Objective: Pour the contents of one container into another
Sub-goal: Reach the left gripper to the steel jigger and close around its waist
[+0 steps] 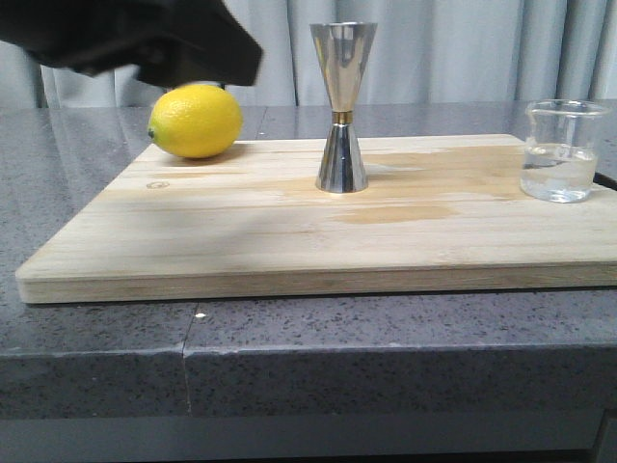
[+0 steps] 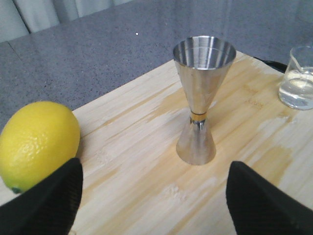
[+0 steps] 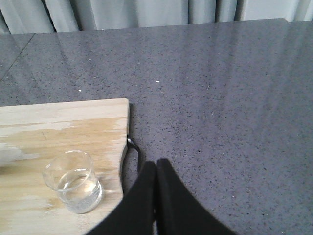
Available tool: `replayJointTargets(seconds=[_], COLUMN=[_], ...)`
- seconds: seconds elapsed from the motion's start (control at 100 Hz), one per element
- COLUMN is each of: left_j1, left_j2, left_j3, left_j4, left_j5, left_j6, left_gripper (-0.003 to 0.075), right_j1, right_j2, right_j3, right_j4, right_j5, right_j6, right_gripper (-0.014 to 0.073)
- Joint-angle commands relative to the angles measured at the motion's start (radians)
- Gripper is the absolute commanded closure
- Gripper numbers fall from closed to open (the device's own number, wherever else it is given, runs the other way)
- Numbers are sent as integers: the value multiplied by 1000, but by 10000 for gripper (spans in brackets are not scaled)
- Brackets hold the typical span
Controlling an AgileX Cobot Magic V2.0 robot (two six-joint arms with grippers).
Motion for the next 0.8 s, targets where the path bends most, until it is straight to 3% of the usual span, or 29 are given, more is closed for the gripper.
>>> replayJointTargets(seconds=[0.0,0.16,0.43,0.79], left_j1=[-41,-97,-106,-106], left_j2=[32,133,236,348], left_j3=[-35,-35,-36,-141], left_j4=[-9,15,267,313], left_j5=[-191,-324,-500,-523], left_j6=[0,-61,-402,-478], left_gripper=[153,153,153,153], right_j1=[-1,-1,-1,-1], right_j2=[5,5,5,5], right_j3=[-35,-35,-35,-35], right_j4=[-14,-14,-14,-14], right_j5=[-85,-109,-140,-141], right_j6=[-12,-12,-12,-12], right_gripper=[661,661,661,661])
